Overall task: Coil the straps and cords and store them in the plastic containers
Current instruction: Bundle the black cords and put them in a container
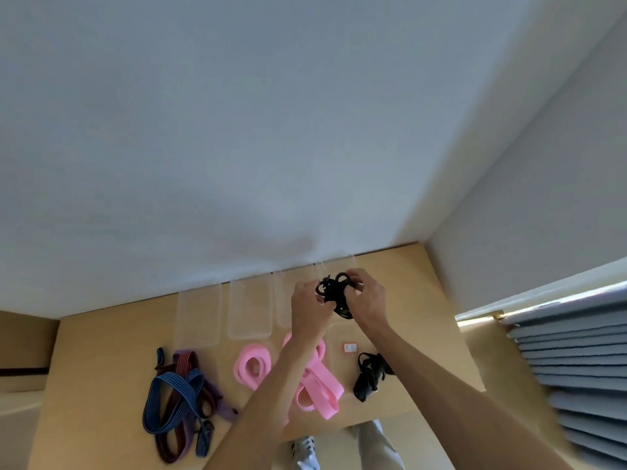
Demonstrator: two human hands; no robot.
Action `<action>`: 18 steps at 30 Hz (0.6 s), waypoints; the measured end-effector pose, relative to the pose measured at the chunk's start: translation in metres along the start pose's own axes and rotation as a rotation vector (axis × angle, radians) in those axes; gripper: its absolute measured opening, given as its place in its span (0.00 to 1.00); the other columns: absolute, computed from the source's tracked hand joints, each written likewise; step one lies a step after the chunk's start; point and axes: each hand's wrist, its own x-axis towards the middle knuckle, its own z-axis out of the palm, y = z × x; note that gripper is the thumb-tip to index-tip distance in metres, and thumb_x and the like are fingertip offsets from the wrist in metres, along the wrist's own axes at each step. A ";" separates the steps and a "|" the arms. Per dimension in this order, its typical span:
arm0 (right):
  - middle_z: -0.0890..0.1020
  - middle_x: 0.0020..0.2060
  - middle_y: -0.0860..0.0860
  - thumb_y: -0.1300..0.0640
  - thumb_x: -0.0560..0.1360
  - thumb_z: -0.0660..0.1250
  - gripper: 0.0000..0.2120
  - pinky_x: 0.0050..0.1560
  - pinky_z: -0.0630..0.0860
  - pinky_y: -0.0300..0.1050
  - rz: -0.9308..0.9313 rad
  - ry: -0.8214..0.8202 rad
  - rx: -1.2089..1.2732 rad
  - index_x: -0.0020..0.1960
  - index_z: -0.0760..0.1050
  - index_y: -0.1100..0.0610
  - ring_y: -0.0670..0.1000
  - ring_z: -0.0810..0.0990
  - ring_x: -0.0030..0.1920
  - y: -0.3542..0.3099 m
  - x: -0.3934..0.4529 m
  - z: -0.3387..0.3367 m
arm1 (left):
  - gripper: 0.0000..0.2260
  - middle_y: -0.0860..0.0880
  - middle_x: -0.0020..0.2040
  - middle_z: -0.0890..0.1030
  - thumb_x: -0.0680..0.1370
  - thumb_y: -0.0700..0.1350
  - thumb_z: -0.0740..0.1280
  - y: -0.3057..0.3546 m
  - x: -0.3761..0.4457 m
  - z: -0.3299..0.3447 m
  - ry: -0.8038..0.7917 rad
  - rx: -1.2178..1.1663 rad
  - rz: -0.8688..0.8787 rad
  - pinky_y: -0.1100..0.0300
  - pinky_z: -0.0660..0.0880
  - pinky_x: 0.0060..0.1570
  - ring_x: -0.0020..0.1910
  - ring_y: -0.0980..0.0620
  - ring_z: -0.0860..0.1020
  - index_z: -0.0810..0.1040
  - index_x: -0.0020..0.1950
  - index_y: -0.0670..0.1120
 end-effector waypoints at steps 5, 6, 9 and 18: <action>0.84 0.50 0.52 0.69 0.71 0.63 0.20 0.53 0.76 0.38 0.025 -0.075 -0.044 0.60 0.80 0.57 0.48 0.80 0.50 0.021 0.067 0.007 | 0.17 0.46 0.56 0.77 0.73 0.37 0.72 -0.009 0.052 0.041 0.026 0.128 0.030 0.53 0.77 0.54 0.48 0.47 0.79 0.80 0.62 0.44; 0.83 0.51 0.52 0.68 0.71 0.63 0.21 0.52 0.75 0.37 0.016 -0.105 -0.069 0.61 0.79 0.57 0.48 0.80 0.50 0.023 0.077 0.010 | 0.19 0.46 0.58 0.77 0.73 0.38 0.72 -0.012 0.061 0.048 0.041 0.179 0.033 0.54 0.76 0.55 0.52 0.47 0.79 0.79 0.64 0.44; 0.80 0.48 0.54 0.65 0.66 0.65 0.17 0.45 0.71 0.41 -0.063 -0.243 -0.193 0.53 0.76 0.55 0.52 0.76 0.47 0.030 0.098 0.018 | 0.17 0.45 0.59 0.79 0.74 0.39 0.70 -0.021 0.081 0.064 0.074 0.330 0.060 0.51 0.74 0.56 0.57 0.44 0.78 0.79 0.63 0.44; 0.74 0.65 0.52 0.55 0.75 0.66 0.16 0.66 0.64 0.48 -0.423 -0.306 -0.938 0.61 0.76 0.58 0.56 0.65 0.72 0.066 0.122 0.022 | 0.17 0.44 0.58 0.82 0.69 0.36 0.74 -0.027 0.095 0.080 0.076 0.680 0.234 0.50 0.76 0.46 0.53 0.40 0.80 0.83 0.57 0.43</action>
